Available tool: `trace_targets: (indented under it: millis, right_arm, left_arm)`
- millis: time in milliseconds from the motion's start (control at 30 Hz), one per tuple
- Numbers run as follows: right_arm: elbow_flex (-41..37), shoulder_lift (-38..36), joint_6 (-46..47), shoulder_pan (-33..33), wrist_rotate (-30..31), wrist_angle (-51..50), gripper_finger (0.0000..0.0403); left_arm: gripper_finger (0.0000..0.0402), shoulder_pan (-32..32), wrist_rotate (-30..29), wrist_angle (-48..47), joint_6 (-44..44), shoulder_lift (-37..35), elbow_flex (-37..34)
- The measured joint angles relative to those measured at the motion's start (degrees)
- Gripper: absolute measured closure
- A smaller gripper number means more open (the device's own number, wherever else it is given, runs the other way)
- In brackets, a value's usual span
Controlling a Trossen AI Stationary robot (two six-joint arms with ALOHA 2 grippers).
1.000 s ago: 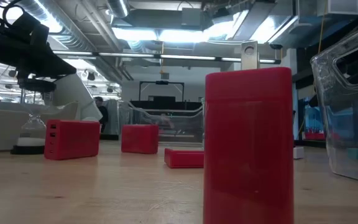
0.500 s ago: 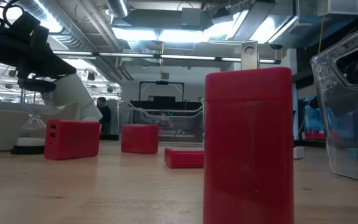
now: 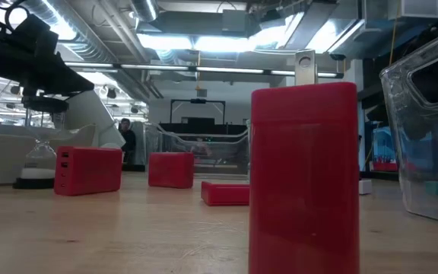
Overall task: Pick & Place Office items
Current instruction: Put the orange hourglass into the bottom transparent bin
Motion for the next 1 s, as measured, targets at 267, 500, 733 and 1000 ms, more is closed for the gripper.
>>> trace_targets:
  millis: [267, 500, 733, 1000]
  right_arm:
    - [0.01, 0.0, -0.48, 0.0, 7.49, 0.0, 0.0177]
    - [0.0, 0.0, -0.54, 0.0, 13.52, 0.0, 0.0177]
    - [0.0, 0.0, -0.67, -0.02, 14.45, -0.01, 0.0141]
    - [0.03, -0.01, -1.59, -1.69, 19.17, -0.02, 0.0087]
  left_arm:
    - [0.0398, 0.01, 1.82, 0.0, -0.01, 0.0, 0.01]
    - [0.0397, -0.01, 5.18, 0.0, -0.01, -0.02, 0.01]
    - [0.0398, 0.01, 6.3, 0.0, 0.02, 0.0, -0.01]
    - [0.0398, 0.01, 5.0, 0.0, 2.09, -0.02, -0.01]
